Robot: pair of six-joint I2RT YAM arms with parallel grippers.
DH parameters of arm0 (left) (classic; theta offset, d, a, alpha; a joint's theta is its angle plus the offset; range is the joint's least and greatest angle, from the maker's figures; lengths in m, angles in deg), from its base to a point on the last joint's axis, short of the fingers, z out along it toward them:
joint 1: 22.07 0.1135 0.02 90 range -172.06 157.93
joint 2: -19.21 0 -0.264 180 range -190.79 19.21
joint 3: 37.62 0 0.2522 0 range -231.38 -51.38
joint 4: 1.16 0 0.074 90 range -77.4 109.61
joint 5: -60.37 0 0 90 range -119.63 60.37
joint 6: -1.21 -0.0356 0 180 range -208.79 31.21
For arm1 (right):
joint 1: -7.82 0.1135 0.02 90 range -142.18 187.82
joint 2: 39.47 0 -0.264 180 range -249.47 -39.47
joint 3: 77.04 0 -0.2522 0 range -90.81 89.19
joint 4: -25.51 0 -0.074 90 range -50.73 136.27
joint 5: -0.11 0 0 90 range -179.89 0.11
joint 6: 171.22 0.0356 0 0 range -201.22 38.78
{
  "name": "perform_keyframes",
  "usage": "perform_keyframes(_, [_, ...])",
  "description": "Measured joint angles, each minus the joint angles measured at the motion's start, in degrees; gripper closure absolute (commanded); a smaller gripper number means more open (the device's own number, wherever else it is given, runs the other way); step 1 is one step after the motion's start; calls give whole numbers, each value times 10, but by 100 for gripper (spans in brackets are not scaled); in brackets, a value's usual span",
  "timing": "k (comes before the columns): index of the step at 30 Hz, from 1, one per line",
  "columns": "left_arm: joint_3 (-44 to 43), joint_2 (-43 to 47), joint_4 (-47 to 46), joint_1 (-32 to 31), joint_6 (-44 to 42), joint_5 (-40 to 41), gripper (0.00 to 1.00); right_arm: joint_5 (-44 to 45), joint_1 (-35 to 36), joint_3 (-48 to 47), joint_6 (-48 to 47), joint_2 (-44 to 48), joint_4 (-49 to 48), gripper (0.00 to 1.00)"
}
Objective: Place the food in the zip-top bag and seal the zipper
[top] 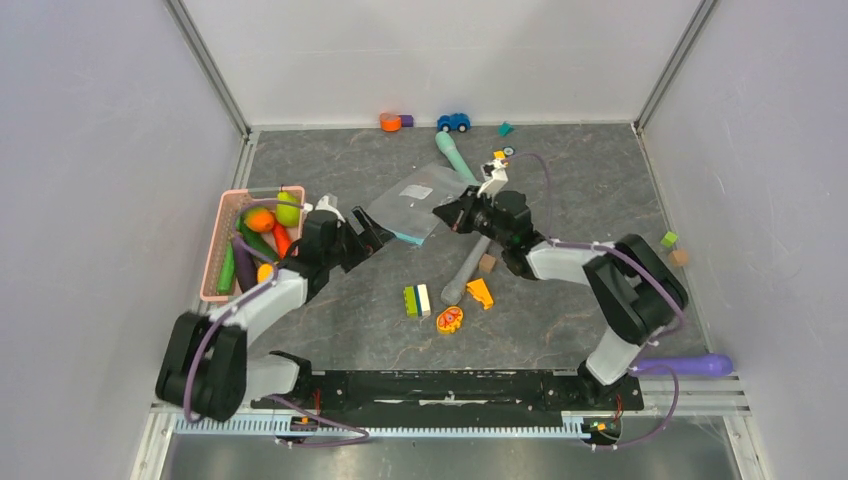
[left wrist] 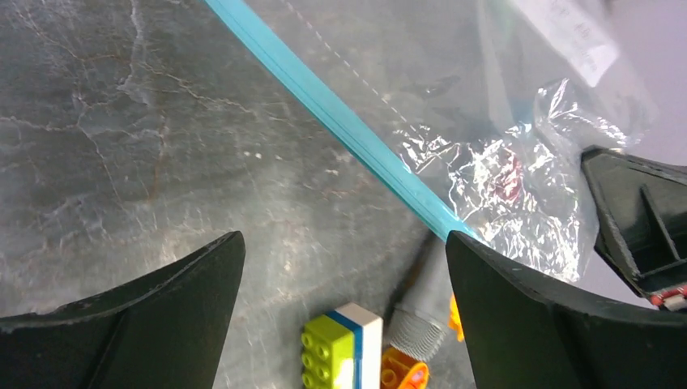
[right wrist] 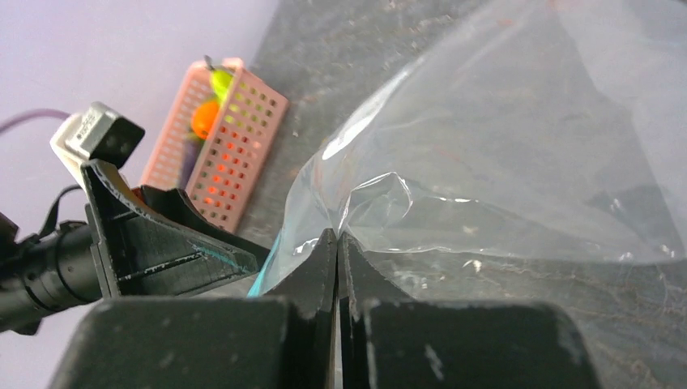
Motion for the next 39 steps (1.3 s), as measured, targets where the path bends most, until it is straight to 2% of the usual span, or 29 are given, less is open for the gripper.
perform_keyframes(8, [79, 246, 52, -22, 27, 37, 0, 68, 2, 162, 59, 174, -29, 100])
perform_keyframes(14, [137, 312, 80, -43, 58, 38, 0, 123, 2, 300, 103, 301, -21, 100])
perform_keyframes(19, [163, 283, 72, -92, 74, 40, 0, 153, 5, 363, 140, 364, -5, 100])
perform_keyframes(27, [158, 160, -23, -190, 86, 39, 0, 162, 16, 381, 175, 386, -1, 100])
perform_keyframes(39, [98, 71, -83, -204, 85, 61, 3, 148, 37, 382, 187, 398, -4, 100])
